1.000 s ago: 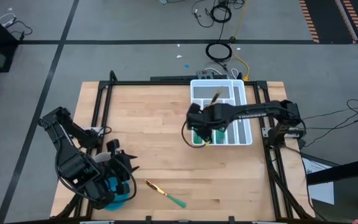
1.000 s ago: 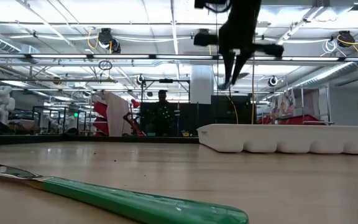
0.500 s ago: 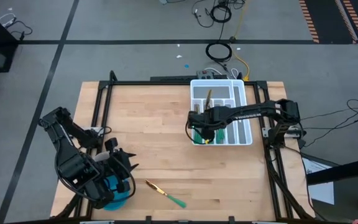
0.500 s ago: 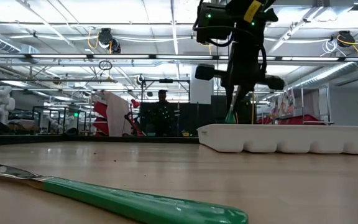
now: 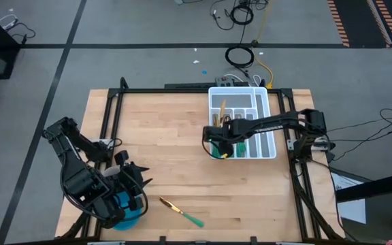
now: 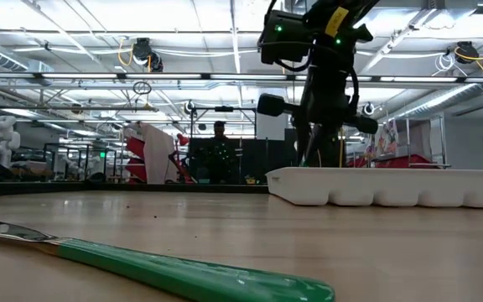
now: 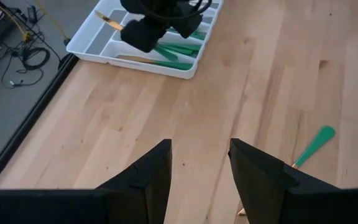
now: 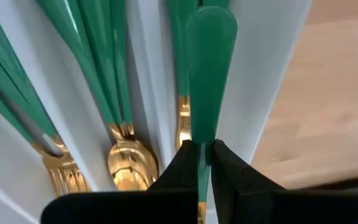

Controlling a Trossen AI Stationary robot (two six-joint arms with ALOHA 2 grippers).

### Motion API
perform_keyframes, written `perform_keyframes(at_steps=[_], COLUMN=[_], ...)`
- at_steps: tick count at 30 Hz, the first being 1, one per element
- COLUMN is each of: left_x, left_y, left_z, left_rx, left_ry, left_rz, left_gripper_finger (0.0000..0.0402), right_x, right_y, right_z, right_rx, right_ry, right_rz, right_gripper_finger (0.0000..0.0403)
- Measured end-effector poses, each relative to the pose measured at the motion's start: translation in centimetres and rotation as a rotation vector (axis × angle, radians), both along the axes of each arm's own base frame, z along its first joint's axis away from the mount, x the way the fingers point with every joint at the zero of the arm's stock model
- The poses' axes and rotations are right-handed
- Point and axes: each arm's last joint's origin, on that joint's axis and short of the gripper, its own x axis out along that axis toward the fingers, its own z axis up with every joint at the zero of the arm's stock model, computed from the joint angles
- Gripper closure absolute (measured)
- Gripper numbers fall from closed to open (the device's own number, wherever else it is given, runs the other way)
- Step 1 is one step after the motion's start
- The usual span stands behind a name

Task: Sort silverware
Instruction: Put the right green table knife into the white cutlery tray

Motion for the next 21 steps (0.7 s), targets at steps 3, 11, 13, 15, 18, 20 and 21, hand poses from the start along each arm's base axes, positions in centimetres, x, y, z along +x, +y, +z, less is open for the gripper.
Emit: perform_keyframes(at_steps=[3, 11, 13, 15, 18, 20, 21], left_x=[0.0, 0.0, 0.0, -0.1, -0.1, -0.1, -0.1], left_y=[0.0, 0.0, 0.1, 0.1, 0.1, 0.1, 0.1], left_z=[0.0, 0.0, 0.0, 0.0, 0.0, 0.0, 0.0], left_rx=[0.002, 0.006, 0.01, 0.015, 0.017, 0.017, 0.018], left_ry=[-0.003, -0.002, 0.002, 0.006, 0.008, 0.008, 0.008], left_rz=[0.001, 0.001, 0.001, 0.001, 0.001, 0.001, 0.001], left_gripper_finger=[0.0233, 0.0233, 0.0233, 0.0233, 0.0233, 0.0233, 0.0233], right_x=[0.3, 0.7, 0.9, 0.9, 1.0, 1.1, 1.1], right_y=[0.2, 0.6, 0.6, 0.7, 0.8, 0.8, 0.8], right_z=[-0.7, -1.7, -1.8, -1.9, -2.2, -2.5, -2.6], right_rx=[0.002, 0.04, 0.051, 0.081, 0.11, 0.111, 0.114], right_ry=[0.018, 0.031, 0.024, 0.025, 0.029, 0.033, 0.037], right_rz=[0.034, 0.054, 0.062, 0.068, 0.074, 0.077, 0.076], right_gripper_finger=[0.0402, 0.0402, 0.0402, 0.0402, 0.0402, 0.0402, 0.0402])
